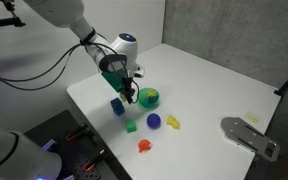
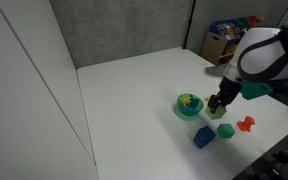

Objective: Pick up the lime green block and put it on the table

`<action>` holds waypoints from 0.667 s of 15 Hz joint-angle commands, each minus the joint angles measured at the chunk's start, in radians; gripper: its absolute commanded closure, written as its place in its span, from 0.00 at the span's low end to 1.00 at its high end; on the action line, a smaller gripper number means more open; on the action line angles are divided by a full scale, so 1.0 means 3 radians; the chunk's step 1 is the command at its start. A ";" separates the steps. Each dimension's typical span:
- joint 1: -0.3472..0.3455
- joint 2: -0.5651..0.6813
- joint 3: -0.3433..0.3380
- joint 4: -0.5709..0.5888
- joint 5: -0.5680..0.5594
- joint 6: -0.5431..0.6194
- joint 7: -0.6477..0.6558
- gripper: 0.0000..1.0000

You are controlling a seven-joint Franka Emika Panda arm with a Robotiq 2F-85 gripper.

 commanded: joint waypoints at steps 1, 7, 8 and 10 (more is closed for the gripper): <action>0.0260 0.0050 -0.0060 0.0262 -0.0320 -0.0157 0.0279 0.76; 0.0605 0.0399 -0.0121 0.0778 -0.0875 -0.0293 0.0706 0.76; 0.0632 0.0484 -0.0122 0.0873 -0.0903 -0.0325 0.0719 0.76; 0.0676 0.0655 -0.0138 0.1053 -0.0950 -0.0362 0.0719 0.76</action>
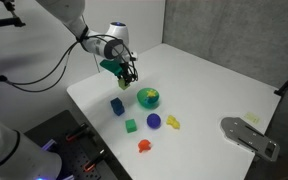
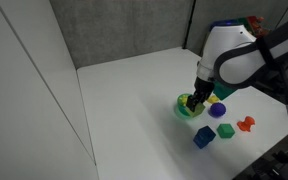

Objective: Pick up the lime green block and put it on the table

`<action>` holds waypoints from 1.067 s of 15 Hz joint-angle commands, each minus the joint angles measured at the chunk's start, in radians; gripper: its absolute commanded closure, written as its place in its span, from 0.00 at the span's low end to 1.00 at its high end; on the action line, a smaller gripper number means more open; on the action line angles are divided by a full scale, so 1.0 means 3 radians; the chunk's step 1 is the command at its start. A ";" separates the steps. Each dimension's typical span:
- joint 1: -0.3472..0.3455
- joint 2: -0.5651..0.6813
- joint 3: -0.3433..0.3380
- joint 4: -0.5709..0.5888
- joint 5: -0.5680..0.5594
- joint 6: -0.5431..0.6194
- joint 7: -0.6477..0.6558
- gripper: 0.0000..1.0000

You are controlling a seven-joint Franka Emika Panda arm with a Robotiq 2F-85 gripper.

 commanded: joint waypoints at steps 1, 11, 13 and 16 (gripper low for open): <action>0.0082 0.0353 -0.0054 0.0437 -0.0101 -0.0187 0.0051 0.76; 0.0100 0.0645 -0.0048 0.0644 -0.0060 -0.0107 -0.0004 0.51; 0.0100 0.0645 -0.0048 0.0644 -0.0060 -0.0107 -0.0004 0.51; 0.0128 0.0638 -0.0082 0.0634 -0.0114 -0.0067 0.0016 0.76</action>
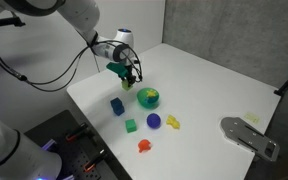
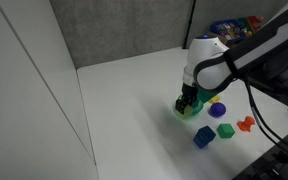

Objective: Pick up the lime green block and put it on the table

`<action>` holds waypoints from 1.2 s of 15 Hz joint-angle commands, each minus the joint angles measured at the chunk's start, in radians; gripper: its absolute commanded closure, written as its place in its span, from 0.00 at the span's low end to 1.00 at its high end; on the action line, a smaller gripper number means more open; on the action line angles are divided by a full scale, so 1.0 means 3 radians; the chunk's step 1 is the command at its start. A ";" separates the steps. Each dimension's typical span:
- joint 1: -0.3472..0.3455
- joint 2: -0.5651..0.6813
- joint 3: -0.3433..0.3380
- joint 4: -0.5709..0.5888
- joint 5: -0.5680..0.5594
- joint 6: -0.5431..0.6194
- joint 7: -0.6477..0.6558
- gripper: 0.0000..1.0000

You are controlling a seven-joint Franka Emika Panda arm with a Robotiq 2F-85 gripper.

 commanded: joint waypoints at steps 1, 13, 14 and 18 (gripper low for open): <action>0.0061 0.0010 -0.0063 0.0002 -0.0074 0.0051 0.0027 0.76; 0.0366 0.0645 -0.0245 0.0286 -0.0331 0.0664 0.0054 0.76; 0.0380 0.0694 -0.0251 0.0329 -0.0327 0.0679 0.0046 0.76; 0.0366 0.0771 -0.0239 0.0424 -0.0293 0.0664 0.0010 0.18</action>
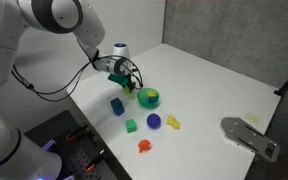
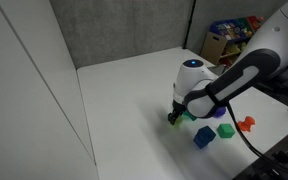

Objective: Pick up the lime green block and put it on the table

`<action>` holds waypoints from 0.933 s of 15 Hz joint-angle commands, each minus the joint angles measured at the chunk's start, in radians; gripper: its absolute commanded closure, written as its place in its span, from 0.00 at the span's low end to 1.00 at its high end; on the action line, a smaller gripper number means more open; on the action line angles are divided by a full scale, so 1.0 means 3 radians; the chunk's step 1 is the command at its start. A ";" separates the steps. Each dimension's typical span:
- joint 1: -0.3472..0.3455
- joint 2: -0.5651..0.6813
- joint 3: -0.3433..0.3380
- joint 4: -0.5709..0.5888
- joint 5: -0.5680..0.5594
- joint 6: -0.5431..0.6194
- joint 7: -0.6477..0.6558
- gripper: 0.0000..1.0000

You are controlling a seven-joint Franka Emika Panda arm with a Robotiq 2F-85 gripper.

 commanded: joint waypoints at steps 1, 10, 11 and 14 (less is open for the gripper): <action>0.0024 0.0065 -0.0048 0.0144 -0.0026 -0.0022 0.0029 0.10; -0.0117 -0.0184 0.0033 0.0038 0.0059 -0.0058 -0.0034 0.01; -0.0120 -0.0235 0.0021 0.0014 0.0059 -0.0075 -0.0017 0.00; -0.0175 -0.0391 0.0027 -0.0059 0.0082 -0.0181 -0.0016 0.00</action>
